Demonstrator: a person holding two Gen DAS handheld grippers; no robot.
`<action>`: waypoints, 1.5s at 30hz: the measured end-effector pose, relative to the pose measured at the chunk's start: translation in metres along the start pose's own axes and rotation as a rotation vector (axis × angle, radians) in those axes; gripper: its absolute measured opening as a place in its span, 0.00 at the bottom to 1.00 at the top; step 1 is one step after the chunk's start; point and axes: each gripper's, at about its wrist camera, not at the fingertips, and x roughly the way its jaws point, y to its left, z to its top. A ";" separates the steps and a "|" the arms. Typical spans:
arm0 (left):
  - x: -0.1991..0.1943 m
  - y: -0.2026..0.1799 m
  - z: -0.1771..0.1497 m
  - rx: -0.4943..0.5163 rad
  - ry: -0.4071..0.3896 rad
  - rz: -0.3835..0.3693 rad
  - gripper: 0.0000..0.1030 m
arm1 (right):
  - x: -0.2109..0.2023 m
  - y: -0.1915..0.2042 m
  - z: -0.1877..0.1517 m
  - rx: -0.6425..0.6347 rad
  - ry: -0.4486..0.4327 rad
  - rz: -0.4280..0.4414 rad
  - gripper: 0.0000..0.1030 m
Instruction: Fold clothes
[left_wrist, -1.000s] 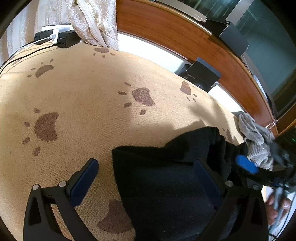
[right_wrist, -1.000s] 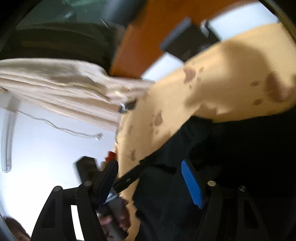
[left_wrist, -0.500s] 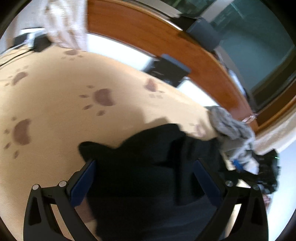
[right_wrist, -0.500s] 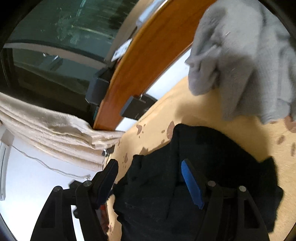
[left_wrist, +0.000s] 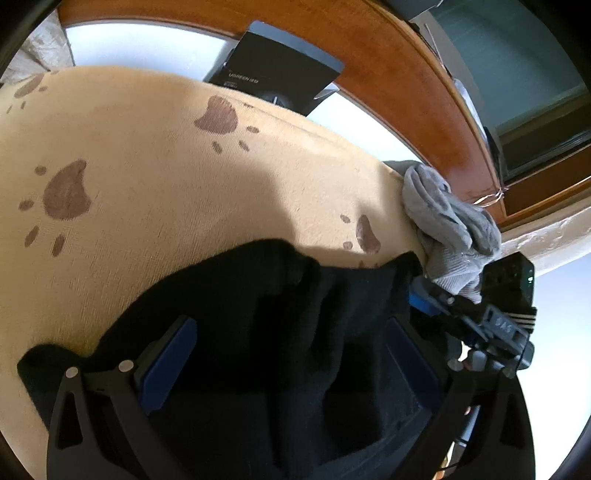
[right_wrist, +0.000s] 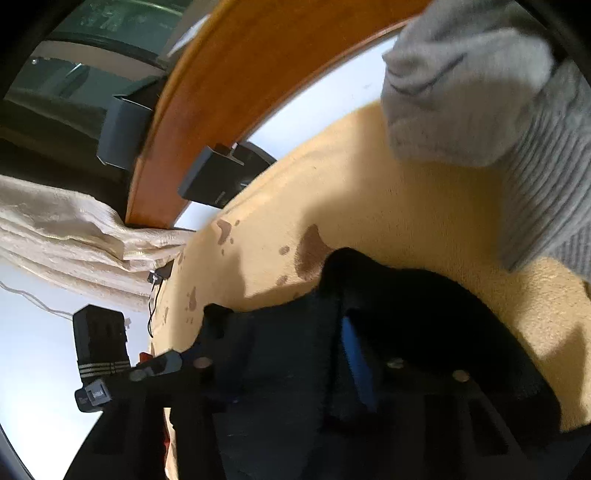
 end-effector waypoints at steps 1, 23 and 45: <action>-0.001 -0.001 0.001 0.000 -0.002 0.000 0.99 | 0.002 -0.002 0.000 0.000 -0.003 0.007 0.43; 0.019 -0.010 0.013 -0.075 0.156 -0.276 0.64 | 0.000 0.004 -0.001 -0.079 -0.042 -0.036 0.42; 0.039 0.009 0.035 -0.171 0.159 -0.290 0.49 | 0.004 0.009 -0.005 -0.089 -0.035 -0.026 0.43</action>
